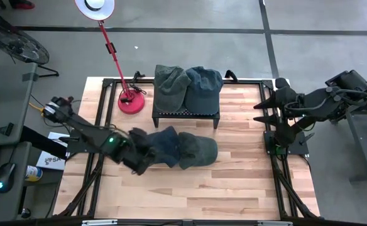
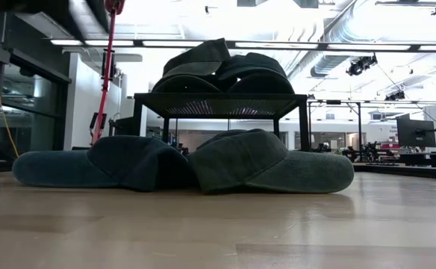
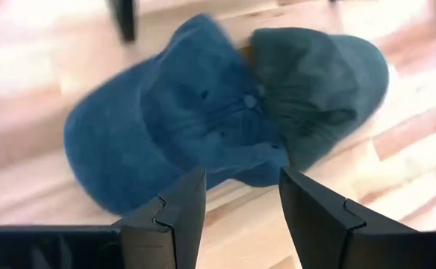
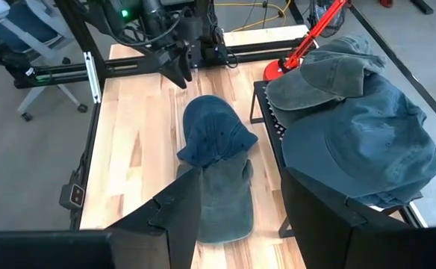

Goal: Pick & Place hat
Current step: Stack the blue cap on top of the other blue cap on the shelf

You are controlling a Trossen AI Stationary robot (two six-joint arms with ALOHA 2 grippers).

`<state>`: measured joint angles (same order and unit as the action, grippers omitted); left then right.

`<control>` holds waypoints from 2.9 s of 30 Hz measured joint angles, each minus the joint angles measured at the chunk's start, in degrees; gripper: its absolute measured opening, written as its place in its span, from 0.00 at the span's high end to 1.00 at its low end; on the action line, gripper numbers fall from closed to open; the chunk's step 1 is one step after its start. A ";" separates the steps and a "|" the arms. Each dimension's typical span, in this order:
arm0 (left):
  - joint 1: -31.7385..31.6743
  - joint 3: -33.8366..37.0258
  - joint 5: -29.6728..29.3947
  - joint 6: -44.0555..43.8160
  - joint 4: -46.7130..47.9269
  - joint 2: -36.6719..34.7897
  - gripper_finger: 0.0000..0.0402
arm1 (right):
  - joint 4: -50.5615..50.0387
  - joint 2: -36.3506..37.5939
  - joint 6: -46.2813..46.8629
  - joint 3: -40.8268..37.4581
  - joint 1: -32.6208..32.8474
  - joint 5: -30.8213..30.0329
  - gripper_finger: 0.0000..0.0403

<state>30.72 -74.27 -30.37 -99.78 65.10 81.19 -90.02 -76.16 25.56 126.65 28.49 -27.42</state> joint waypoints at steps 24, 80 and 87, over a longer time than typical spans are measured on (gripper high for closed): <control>4.57 33.53 5.75 -29.71 -17.52 -7.07 0.58 | 0.00 0.00 1.21 0.00 0.00 -2.18 0.56; 4.57 45.34 -3.18 -6.53 -60.46 -7.98 0.99 | 0.00 0.00 2.71 0.00 0.00 -7.45 0.56; 4.57 41.10 1.79 2.18 -61.96 -7.98 1.00 | 0.00 0.00 2.74 0.00 0.00 -6.23 0.56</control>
<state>35.29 -33.17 -28.59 -97.60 3.14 73.21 -90.02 -76.16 28.29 126.65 28.49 -33.65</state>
